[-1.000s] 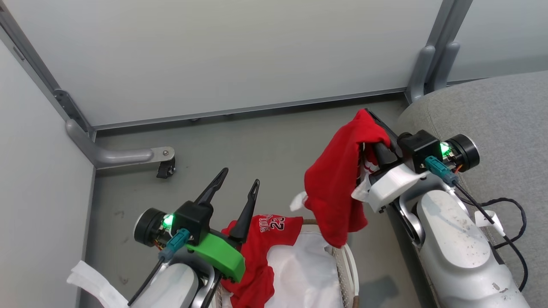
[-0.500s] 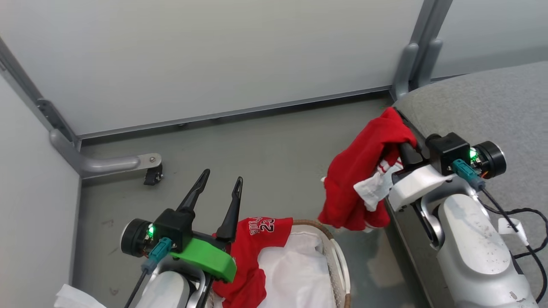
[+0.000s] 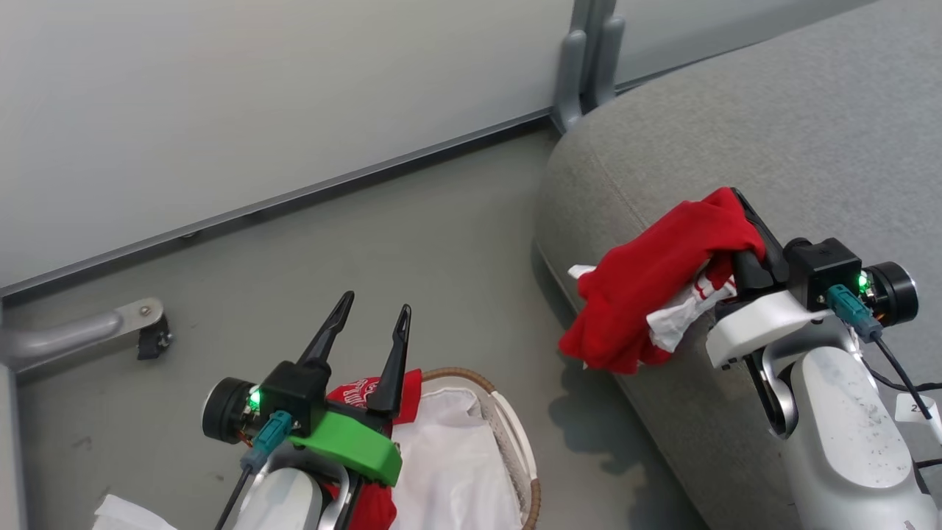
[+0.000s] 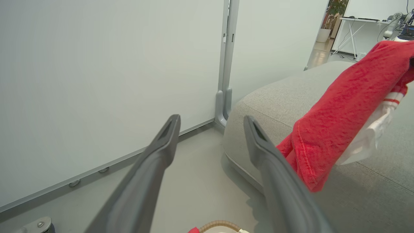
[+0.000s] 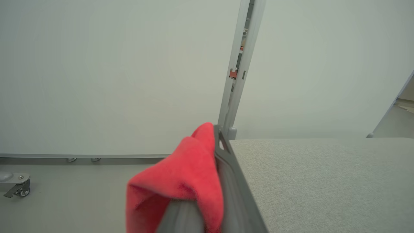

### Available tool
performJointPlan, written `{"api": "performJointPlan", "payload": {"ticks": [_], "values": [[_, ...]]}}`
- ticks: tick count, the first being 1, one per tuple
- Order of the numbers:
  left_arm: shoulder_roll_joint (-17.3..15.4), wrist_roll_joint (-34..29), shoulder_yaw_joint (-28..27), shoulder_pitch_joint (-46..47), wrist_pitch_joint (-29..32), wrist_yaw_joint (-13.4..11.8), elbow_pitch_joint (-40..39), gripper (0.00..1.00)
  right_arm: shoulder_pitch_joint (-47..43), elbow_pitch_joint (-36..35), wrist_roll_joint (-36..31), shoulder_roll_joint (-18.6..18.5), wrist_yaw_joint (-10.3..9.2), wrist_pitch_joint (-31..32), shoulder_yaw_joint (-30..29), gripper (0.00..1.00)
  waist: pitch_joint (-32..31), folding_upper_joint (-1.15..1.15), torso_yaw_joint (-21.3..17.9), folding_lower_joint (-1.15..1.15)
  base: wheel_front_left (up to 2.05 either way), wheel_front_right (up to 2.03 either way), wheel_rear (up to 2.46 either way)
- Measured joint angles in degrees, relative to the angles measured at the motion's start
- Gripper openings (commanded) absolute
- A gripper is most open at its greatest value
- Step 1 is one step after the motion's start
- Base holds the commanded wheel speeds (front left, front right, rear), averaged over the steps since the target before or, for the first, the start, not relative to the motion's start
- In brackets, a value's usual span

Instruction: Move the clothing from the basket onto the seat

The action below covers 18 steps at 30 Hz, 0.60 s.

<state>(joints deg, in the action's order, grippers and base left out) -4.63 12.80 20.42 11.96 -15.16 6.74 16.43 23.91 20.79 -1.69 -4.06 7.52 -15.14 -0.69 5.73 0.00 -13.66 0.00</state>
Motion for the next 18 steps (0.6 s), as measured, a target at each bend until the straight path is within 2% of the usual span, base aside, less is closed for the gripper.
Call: {"api": "performJointPlan", "payload": {"ticks": [11,18], "values": [[0.1,-1.9,2.1,0.3,0.0,0.6,0.9,1.0,-1.3,1.7,0.1,0.5,0.0,0.0,1.3,0.0,2.0,0.0,-7.8,0.0,0.0,0.0,0.0],[-0.6,-2.6,3.0,1.7,0.0,0.6,0.8,1.0,3.8,4.6,-0.2,-0.4,0.0,0.0,2.2,0.0,4.6,0.0,-8.4,0.0,0.0,0.0,0.0]]}}
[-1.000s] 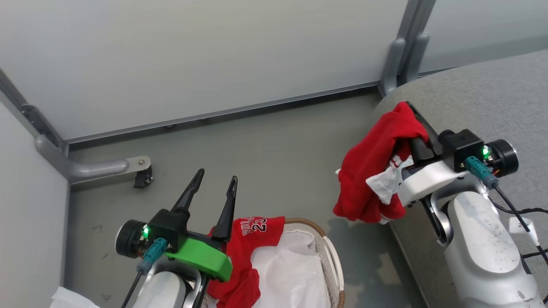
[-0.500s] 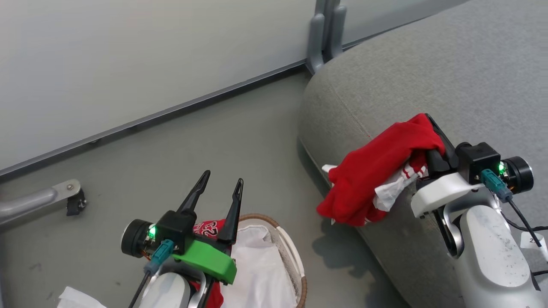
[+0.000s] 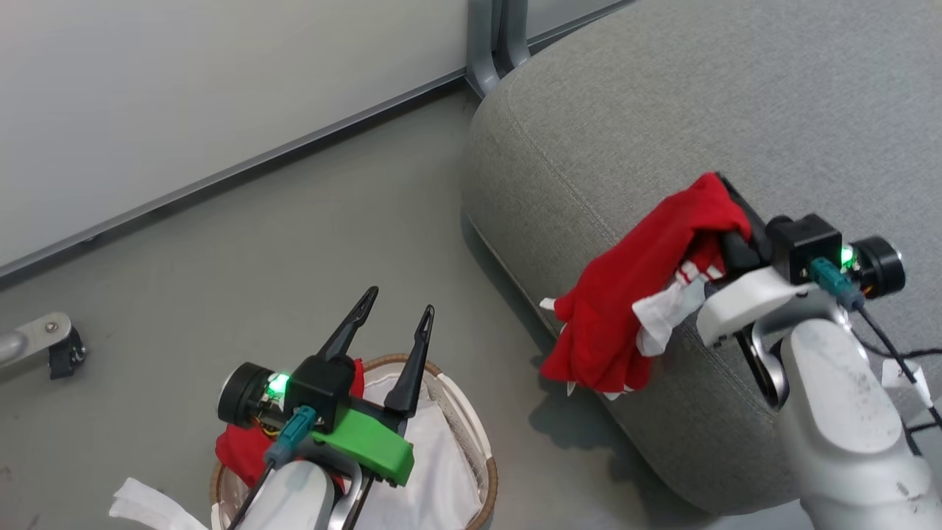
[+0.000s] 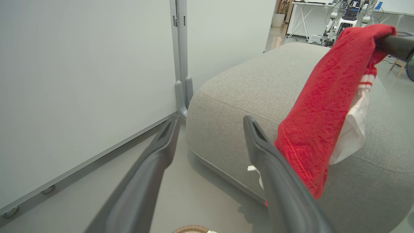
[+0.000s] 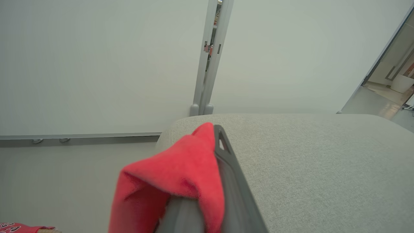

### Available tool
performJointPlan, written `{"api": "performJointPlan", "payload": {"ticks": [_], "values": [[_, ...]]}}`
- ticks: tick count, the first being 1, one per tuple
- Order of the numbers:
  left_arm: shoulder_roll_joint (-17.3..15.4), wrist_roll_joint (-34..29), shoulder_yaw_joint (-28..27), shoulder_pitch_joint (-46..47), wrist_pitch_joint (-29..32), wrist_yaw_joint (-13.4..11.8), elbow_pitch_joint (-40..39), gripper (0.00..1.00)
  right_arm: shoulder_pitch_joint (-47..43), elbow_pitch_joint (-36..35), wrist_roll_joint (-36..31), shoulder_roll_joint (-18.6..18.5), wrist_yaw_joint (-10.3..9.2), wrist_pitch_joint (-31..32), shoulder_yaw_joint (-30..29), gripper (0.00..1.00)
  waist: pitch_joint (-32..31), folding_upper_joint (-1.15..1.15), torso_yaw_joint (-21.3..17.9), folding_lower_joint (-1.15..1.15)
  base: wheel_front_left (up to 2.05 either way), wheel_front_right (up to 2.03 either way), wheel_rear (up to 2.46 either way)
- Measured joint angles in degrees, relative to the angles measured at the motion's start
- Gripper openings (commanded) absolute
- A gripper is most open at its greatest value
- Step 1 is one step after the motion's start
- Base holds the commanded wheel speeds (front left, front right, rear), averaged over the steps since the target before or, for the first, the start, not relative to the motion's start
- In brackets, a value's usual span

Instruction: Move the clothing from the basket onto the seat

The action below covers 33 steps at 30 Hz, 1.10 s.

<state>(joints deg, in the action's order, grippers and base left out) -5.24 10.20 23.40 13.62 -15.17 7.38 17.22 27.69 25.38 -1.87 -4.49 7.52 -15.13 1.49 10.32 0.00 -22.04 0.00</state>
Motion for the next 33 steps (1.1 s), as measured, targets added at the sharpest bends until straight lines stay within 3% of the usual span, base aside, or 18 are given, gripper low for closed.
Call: {"api": "performJointPlan", "payload": {"ticks": [5,11,17,21,25,33], "values": [[-1.3,-0.6,0.3,1.8,0.0,0.0,-0.5,1.0,9.6,2.4,-0.8,-3.3,0.01,0.0,0.6,0.0,2.8,0.0,0.9,0.0,0.0,0.0,0.0],[-3.1,-2.0,0.6,5.9,0.0,0.0,-2.3,1.0,25.8,6.8,-2.5,-10.6,0.01,0.0,0.0,0.0,7.9,0.0,2.8,0.0,0.0,0.0,0.0],[-4.3,-3.5,0.6,10.3,0.0,0.0,-4.0,1.0,40.8,14.3,-3.0,-19.3,0.01,0.0,-4.4,0.0,14.4,0.0,5.1,0.0,0.0,0.0,0.0],[-4.3,-4.0,0.3,12.7,0.0,-0.1,-5.3,1.0,46.3,17.7,-4.4,-22.4,0.01,0.0,-7.9,0.0,19.2,0.0,6.6,-0.01,0.0,0.0,0.0],[-4.3,-4.8,0.3,14.3,0.0,-0.3,-6.1,1.0,46.9,20.4,-5.0,-22.0,0.01,0.0,-11.2,0.0,23.8,0.0,7.9,-0.01,0.0,0.0,0.0],[-4.3,-5.8,0.7,15.5,0.0,-0.3,-6.7,1.0,38.9,25.6,-7.8,-16.8,0.01,0.0,-15.7,0.0,31.7,0.0,9.5,-0.01,0.0,0.0,0.0]]}}
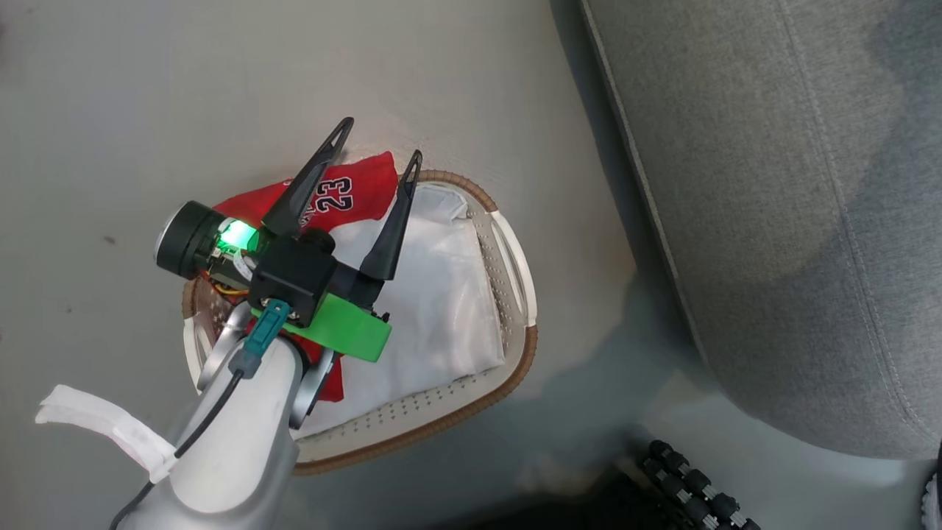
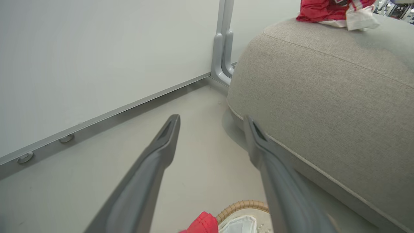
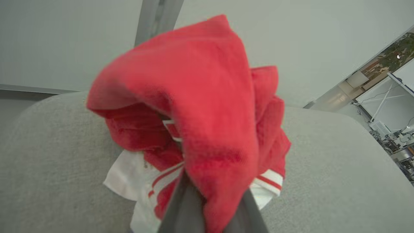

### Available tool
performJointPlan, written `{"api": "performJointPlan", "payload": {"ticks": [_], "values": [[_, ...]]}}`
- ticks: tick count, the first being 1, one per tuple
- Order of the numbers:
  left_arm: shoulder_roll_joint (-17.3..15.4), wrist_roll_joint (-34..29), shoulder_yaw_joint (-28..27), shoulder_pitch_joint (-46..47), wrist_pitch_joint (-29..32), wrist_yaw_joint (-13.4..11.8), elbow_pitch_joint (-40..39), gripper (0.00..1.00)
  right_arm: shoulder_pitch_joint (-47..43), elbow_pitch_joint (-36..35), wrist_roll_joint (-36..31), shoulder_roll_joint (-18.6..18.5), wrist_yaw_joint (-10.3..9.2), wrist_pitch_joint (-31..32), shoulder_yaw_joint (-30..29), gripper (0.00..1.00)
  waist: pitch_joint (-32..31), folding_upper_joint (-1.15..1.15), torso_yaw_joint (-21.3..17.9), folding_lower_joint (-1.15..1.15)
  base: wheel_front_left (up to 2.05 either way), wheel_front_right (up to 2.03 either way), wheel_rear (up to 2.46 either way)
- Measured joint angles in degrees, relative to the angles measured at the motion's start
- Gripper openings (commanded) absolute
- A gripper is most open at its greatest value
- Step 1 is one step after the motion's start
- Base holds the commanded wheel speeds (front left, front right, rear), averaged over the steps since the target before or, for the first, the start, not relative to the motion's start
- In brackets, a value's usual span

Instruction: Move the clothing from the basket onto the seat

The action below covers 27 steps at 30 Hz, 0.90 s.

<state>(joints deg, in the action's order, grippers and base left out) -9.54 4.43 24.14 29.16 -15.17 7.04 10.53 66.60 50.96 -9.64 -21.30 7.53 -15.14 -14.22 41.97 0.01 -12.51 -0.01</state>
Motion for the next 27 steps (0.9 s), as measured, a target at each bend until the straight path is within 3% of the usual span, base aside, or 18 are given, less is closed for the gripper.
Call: {"api": "performJointPlan", "payload": {"ticks": [2,3,4,6,7,8,9,17,27], "values": [[-0.1,0.0,0.0,0.0,0.0,0.0,0.3,1.0,-1.5,0.5,-0.4,1.2,0.0,0.0,-0.8,0.0,1.3,0.0,0.0,0.0,0.0,0.0,0.0],[-0.2,0.0,0.0,0.0,0.0,0.0,0.4,1.0,-2.0,0.4,-0.6,1.4,0.0,0.0,-1.3,0.05,1.7,0.0,0.0,0.0,0.0,0.0,0.0],[-0.2,0.0,0.0,0.0,0.0,0.0,0.5,1.0,-2.6,0.1,-0.7,1.7,0.0,0.0,-1.7,0.25,2.1,0.0,-0.1,0.0,0.0,0.0,0.0],[-0.3,0.0,0.0,0.0,0.0,-0.1,0.5,1.0,-3.5,-0.6,-1.1,2.4,0.0,0.0,-1.9,0.45,2.4,0.0,-0.5,0.0,0.0,0.0,0.0],[-0.3,0.0,0.0,0.0,0.0,-0.1,0.5,1.0,-4.0,-1.3,-1.2,2.8,0.0,0.0,-1.8,0.6,2.4,0.0,-0.7,0.0,0.0,0.0,0.0],[-0.4,0.1,-0.1,0.0,0.0,-0.1,0.7,1.0,-4.5,-2.3,-1.3,3.2,0.0,0.0,-1.6,0.95,2.3,0.0,-1.0,0.01,0.0,0.0,0.0],[-0.5,0.1,-0.1,0.0,0.0,-0.1,0.8,1.0,-4.9,-3.0,-1.3,3.5,0.0,0.0,-1.4,1.0,2.1,0.0,-1.1,0.0,0.0,0.0,0.0],[0.2,1.2,-0.6,-0.1,0.0,-0.3,1.3,1.0,-10.8,-5.3,-1.2,4.5,0.0,0.0,2.8,1.0,-1.1,0.0,-2.0,0.01,0.0,0.0,0.0],[3.2,3.2,-1.8,-2.7,0.0,-0.3,2.9,1.0,-19.0,-6.3,0.9,3.5,0.0,0.0,7.6,1.0,-10.1,0.0,-0.4,0.01,0.0,0.0,0.0]]}}
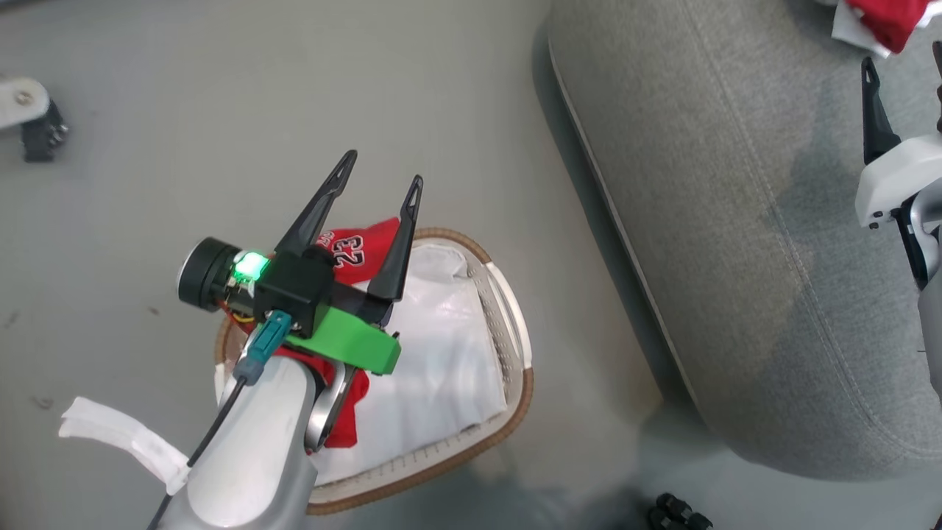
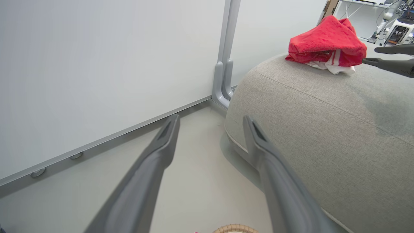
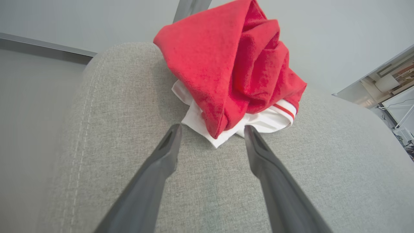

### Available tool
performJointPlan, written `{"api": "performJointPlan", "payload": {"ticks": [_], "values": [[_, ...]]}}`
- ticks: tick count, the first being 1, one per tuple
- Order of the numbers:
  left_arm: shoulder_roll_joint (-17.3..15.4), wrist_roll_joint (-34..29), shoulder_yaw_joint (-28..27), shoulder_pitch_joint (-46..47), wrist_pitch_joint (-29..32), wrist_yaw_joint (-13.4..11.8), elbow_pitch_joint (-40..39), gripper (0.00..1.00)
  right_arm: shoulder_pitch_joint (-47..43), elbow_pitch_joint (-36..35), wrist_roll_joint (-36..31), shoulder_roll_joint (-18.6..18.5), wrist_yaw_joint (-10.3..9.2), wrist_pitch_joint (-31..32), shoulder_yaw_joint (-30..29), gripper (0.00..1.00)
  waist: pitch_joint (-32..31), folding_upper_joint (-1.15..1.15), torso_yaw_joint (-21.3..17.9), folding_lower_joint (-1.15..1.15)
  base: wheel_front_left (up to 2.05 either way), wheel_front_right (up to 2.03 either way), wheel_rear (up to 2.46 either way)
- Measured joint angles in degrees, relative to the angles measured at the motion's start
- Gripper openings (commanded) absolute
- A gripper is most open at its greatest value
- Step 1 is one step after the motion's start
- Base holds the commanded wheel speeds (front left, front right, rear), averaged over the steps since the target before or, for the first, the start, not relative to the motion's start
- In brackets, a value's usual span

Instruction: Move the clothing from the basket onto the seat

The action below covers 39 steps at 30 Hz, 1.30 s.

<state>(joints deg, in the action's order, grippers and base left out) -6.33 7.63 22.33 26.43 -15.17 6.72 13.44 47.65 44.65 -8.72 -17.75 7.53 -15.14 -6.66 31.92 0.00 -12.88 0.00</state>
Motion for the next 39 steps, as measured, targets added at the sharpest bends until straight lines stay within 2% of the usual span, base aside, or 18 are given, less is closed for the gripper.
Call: {"api": "performJointPlan", "payload": {"ticks": [8,20,28,31,35,39], "values": [[1.6,2.3,-4.2,-5.7,0.0,-0.3,1.3,1.0,-1.6,-2.8,2.4,0.0,0.0,0.0,3.8,1.0,-8.9,0.0,2.6,0.0,0.0,0.0,0.0],[3.0,3.8,-11.0,-13.3,0.0,-0.7,3.4,1.0,-7.9,-9.3,7.2,5.8,0.0,0.0,9.0,1.0,-19.3,0.0,8.9,0.0,0.0,0.0,0.0],[3.2,3.9,-15.8,-19.1,0.0,-0.9,2.4,1.0,-18.4,-16.2,9.8,13.2,0.0,0.0,6.7,1.0,-24.0,0.0,13.5,0.0,0.0,0.0,0.0],[3.3,4.2,-16.8,-21.5,0.0,-1.2,1.8,1.0,-22.6,-18.5,10.9,14.3,0.0,0.0,6.0,1.0,-25.4,0.0,14.5,0.0,0.0,0.0,0.0],[3.4,4.6,-17.9,-24.5,0.0,-1.3,1.1,1.0,-28.2,-21.7,10.6,15.0,0.0,0.0,7.8,1.0,-27.3,0.0,15.5,0.0,0.0,0.0,0.0],[3.4,5.4,-17.3,-26.5,0.0,-1.5,0.6,1.0,-33.0,-24.3,13.0,15.0,0.0,0.0,9.2,1.0,-29.2,0.0,16.1,0.01,0.0,0.0,0.0]]}}
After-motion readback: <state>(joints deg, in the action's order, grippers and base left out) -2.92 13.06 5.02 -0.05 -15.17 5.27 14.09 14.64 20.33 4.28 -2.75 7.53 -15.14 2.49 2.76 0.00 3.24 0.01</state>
